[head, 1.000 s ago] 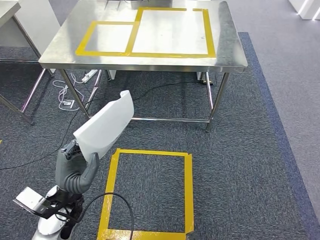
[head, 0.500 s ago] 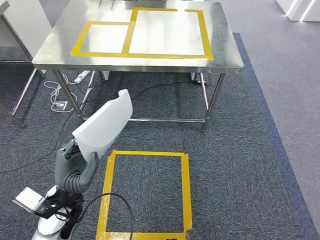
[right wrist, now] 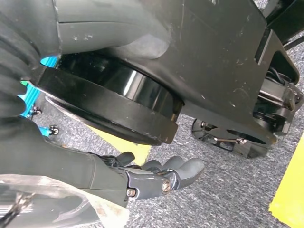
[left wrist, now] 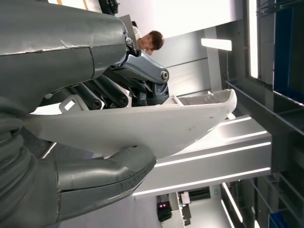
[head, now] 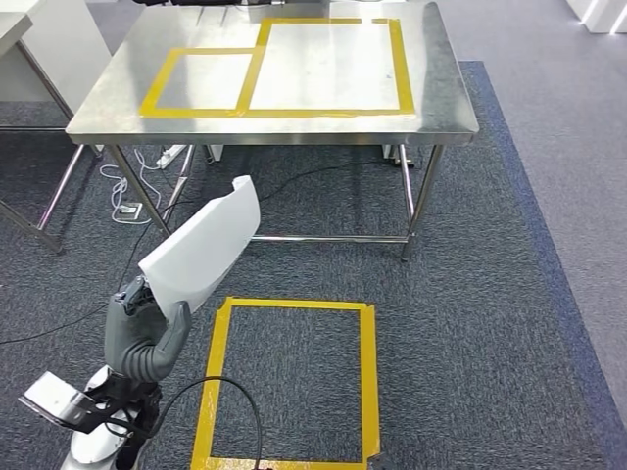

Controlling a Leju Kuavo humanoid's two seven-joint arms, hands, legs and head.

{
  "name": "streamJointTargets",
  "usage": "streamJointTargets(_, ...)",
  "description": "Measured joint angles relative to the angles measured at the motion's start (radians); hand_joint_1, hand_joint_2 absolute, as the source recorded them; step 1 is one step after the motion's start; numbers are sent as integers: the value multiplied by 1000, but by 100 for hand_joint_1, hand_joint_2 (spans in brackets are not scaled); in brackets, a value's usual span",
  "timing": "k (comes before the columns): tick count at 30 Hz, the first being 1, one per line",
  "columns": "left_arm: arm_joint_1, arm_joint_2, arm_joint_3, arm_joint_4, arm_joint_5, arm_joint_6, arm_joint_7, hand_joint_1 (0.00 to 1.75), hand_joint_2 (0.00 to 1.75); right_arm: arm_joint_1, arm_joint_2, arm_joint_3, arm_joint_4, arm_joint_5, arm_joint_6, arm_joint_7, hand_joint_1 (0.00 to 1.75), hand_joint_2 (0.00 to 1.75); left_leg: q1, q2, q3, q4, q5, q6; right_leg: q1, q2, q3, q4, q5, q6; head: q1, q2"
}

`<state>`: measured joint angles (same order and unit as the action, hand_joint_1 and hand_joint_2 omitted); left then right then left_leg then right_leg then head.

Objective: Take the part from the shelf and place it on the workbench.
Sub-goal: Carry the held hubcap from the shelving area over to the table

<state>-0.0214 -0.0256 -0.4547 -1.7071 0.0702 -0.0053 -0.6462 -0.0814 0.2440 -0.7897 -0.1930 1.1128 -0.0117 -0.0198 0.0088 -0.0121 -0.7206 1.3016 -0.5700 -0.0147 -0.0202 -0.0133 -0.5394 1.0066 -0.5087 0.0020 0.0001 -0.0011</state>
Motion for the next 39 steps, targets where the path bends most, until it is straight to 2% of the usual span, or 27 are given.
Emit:
streamJointTargets(1,0,0,0,0,0,0,0,175,175,0,0,0,0,0,0,0,0,175,1,0,11,-33,32,2,0,-2,5,0,-3,1,0,0)
streamJointTargets(3,0,1,0,0,0,0,0,175,175,0,0,0,0,0,0,0,0,175,-1,7,69,-161,108,10,1,-5,14,-1,-12,6,0,0)
streamJointTargets(4,-1,1,0,0,0,0,0,175,175,0,0,0,0,0,0,0,0,175,-4,11,95,-219,128,14,2,-5,17,0,-16,10,0,0)
streamJointTargets(5,-2,1,0,-1,0,0,0,175,175,0,0,0,0,0,1,0,0,175,-7,14,109,-253,132,19,4,-7,17,0,-18,15,1,0)
streamJointTargets(8,-1,1,0,-2,0,0,0,175,175,-1,0,0,0,0,2,0,0,175,-9,12,116,-277,118,30,5,-13,16,-5,-22,33,1,0)
streamJointTargets(10,-2,0,0,-4,0,1,0,175,175,-2,0,0,0,0,2,-1,0,175,-4,9,126,-288,119,40,5,-7,4,25,-46,43,3,0)
streamJointTargets(11,-2,0,0,-4,0,1,0,175,175,-2,-1,0,0,-1,2,-1,0,175,-2,8,131,-292,119,44,5,-1,-19,73,-71,46,6,0)
streamJointTargets(13,-1,-1,0,-5,1,1,0,175,175,-4,-1,0,0,-3,2,-4,0,175,-4,8,133,-292,115,51,6,7,-94,212,-124,48,11,0)
streamJointTargets(14,0,-1,0,-5,1,1,0,175,175,-6,-1,0,0,-5,2,-6,0,175,-6,7,135,-291,114,53,7,9,-128,265,-135,49,11,0)
streamJointTargets(15,0,-1,0,-5,1,1,0,175,175,-8,-1,0,0,-6,2,-7,0,175,-7,6,137,-291,111,54,8,9,-146,285,-126,48,11,0)
streamJointTargets(16,0,-1,0,-5,1,1,0,175,175,-8,-1,0,0,-6,2,-7,0,175,-8,3,141,-291,109,54,8,10,-143,264,-96,46,11,0)
streamJointTargets(18,0,-1,0,-5,1,1,0,175,175,-5,-1,0,0,-6,2,-6,0,175,-10,-3,151,-290,101,52,9,13,-93,137,-14,37,11,0)
streamJointTargets(19,0,-1,0,-5,1,1,0,175,175,-4,-1,0,0,-6,2,-6,0,175,-12,-6,153,-287,98,49,10,16,-64,75,13,32,11,0)
streamJointTargets(20,0,-1,0,-5,1,1,0,175,175,-3,-1,0,0,-5,2,-5,0,175,-14,-8,152,-285,96,45,12,18,-44,32,24,27,11,0)
streamJointTargets(23,-1,-1,-1,-5,1,2,0,175,175,-1,-2,0,0,-5,4,-5,0,175,-14,-9,146,-283,94,32,12,20,-30,5,18,17,10,0)
streamJointTargets(25,-2,-1,-1,-6,1,2,-1,175,175,-2,-1,0,0,-6,7,-5,0,175,-12,-5,136,-255,74,21,8,18,-23,-2,19,9,8,0)
streamJointTargets(26,-3,-1,-1,-7,1,2,-1,175,175,-2,-1,0,0,-6,8,-5,0,175,-11,-3,118,-213,51,15,5,16,-18,-5,18,4,6,0)
streamJointTargets(28,-2,0,-1,-7,1,2,-1,175,175,-1,-1,0,0,-5,10,-4,0,175,-5,0,56,-83,-4,5,5,11,-13,-5,14,-3,2,0)
streamJointTargets(29,-1,0,-1,-7,1,2,-1,175,175,-1,-2,0,0,-5,11,-4,0,175,-2,1,25,-27,-20,2,5,10,-11,-5,13,-4,2,0)
streamJointTargets(30,0,0,-1,-7,2,2,-1,175,175,0,-2,0,0,-5,12,-4,0,175,0,1,7,1,-18,0,5,10,-9,-5,10,-4,2,0)
streamJointTargets(31,0,1,-1,-7,2,2,-1,175,175,0,-2,0,0,-5,12,-4,0,175,2,2,7,-10,4,-1,5,10,-6,-4,8,-3,1,0)
streamJointTargets(33,-1,1,-1,-7,2,2,-1,175,175,0,-2,0,0,-5,13,-4,0,175,5,5,53,-123,82,0,5,10,5,-4,0,2,1,0)
streamJointTargets(34,-2,1,-1,-7,2,2,-1,175,175,0,-2,0,0,-4,13,-3,0,175,4,8,81,-185,110,2,6,10,9,-3,-4,7,1,0)
streamJointTargets(35,-3,1,-1,-7,2,2,-1,175,175,0,-2,0,0,-4,13,-2,0,175,2,10,101,-231,122,6,8,10,9,-2,-7,12,1,0)
streamJointTargets(36,-3,1,-1,-7,2,2,-1,175,175,0,-2,0,0,-3,13,-2,0,175,0,11,111,-257,122,9,10,10,8,-1,-10,18,2,0)
streamJointTargets(39,-2,1,-1,-7,2,2,0,175,175,-1,-2,0,0,-3,14,-1,0,175,-1,8,116,-272,111,25,9,7,4,-1,-16,34,3,0)
